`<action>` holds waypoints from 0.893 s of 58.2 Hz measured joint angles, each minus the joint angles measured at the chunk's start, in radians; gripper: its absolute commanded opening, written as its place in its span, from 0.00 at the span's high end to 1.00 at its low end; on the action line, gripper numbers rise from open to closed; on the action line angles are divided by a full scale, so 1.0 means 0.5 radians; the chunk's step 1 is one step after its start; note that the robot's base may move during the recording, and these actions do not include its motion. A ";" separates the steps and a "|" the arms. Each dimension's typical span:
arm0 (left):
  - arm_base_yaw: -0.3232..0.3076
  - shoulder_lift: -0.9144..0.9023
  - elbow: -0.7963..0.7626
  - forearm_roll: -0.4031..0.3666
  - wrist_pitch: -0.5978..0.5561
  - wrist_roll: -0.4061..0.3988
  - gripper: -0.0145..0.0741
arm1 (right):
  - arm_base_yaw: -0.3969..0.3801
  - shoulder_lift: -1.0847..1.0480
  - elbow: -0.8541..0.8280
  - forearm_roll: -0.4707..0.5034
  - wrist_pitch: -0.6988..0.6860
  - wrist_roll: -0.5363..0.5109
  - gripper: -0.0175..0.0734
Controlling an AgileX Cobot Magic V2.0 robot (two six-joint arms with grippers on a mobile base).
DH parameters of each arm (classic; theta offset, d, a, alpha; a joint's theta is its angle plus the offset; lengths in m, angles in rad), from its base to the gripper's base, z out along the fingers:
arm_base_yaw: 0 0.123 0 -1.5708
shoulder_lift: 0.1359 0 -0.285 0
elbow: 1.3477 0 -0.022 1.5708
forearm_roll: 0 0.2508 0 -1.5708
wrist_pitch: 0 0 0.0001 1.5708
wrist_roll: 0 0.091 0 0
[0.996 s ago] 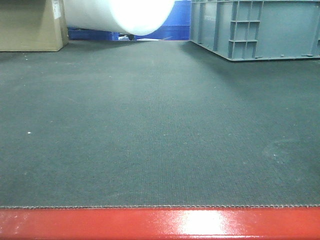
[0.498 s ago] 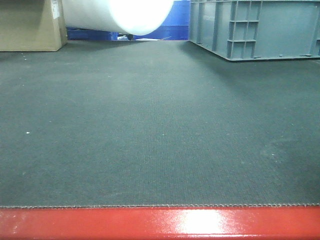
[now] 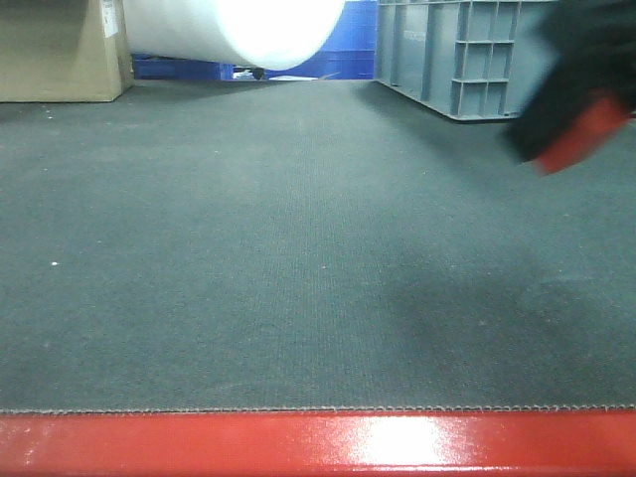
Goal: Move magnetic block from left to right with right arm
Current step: 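Lower the red cube with the right gripper onto the carpet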
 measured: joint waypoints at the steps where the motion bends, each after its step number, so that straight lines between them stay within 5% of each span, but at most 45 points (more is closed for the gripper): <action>1: 0.000 0.000 0.000 0.000 0.000 0.000 0.97 | 0.013 0.055 -0.024 0.000 0.010 0.009 0.49; 27: 0.000 0.000 0.000 0.000 0.000 0.000 0.97 | 0.156 1.017 -0.927 -0.005 0.765 0.874 0.49; 39: 0.000 0.000 0.000 0.000 0.000 0.000 0.97 | 0.182 1.386 -1.315 -0.010 1.166 1.129 0.49; 52: 0.000 0.000 0.000 0.000 0.000 0.000 0.97 | 0.276 1.576 -1.534 -0.005 1.222 1.312 0.49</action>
